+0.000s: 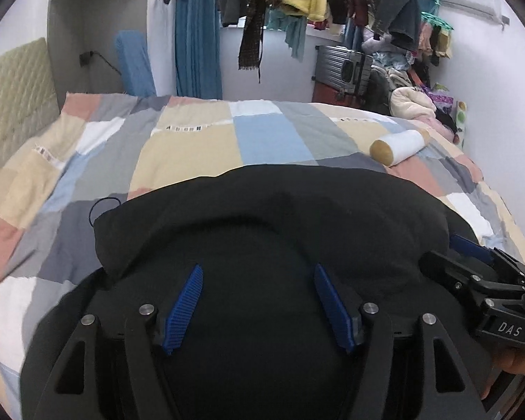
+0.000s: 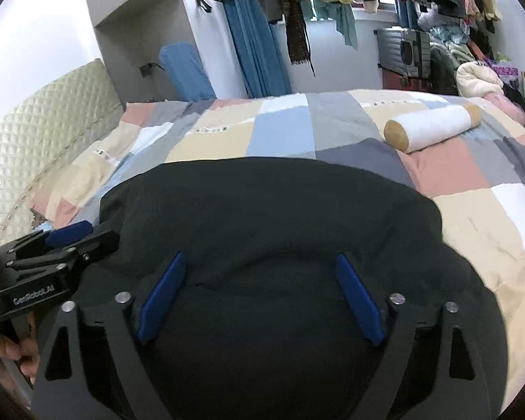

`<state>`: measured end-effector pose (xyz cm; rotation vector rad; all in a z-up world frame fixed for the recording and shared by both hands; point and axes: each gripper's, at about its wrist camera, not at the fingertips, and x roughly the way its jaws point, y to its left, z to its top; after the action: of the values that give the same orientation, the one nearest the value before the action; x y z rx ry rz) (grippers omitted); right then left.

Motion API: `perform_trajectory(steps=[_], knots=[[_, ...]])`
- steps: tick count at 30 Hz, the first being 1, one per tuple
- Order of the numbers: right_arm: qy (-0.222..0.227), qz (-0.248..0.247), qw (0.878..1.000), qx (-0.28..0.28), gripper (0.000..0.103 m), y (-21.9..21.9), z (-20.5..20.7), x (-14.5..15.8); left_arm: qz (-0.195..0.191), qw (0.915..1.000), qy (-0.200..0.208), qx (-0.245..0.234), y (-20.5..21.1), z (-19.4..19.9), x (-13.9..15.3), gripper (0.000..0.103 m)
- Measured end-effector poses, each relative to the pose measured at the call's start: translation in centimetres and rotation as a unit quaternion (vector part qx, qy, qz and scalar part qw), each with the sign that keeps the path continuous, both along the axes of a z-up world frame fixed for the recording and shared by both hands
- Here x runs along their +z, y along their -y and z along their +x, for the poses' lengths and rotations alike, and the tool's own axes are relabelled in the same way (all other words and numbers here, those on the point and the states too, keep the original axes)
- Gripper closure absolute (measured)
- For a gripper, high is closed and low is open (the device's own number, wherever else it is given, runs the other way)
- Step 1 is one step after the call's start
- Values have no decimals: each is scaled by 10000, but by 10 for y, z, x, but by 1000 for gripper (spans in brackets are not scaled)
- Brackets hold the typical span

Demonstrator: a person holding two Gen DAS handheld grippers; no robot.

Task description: Fold large clothes

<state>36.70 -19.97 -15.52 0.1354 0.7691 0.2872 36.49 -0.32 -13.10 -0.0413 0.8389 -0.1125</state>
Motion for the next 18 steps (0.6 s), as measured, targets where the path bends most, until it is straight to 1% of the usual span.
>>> perform_trajectory(steps=[3, 5, 12, 14, 18], knots=[[-38, -111, 9999, 21, 9, -8, 9, -8, 166, 9999, 18, 15, 1, 8, -13, 34], [-68, -174, 9998, 38, 7, -13, 14, -13, 201, 9998, -12, 42, 2, 14, -20, 33], [-10, -327, 9995, 45, 4, -24, 33, -29, 101, 9996, -221, 128, 0, 36, -41, 32], [15, -384, 9993, 36, 4, -26, 33, -31, 80, 9998, -123, 113, -1, 33, -43, 32], [97, -299, 9995, 64, 4, -23, 28, -32, 151, 9997, 90, 163, -1, 21, -41, 32]])
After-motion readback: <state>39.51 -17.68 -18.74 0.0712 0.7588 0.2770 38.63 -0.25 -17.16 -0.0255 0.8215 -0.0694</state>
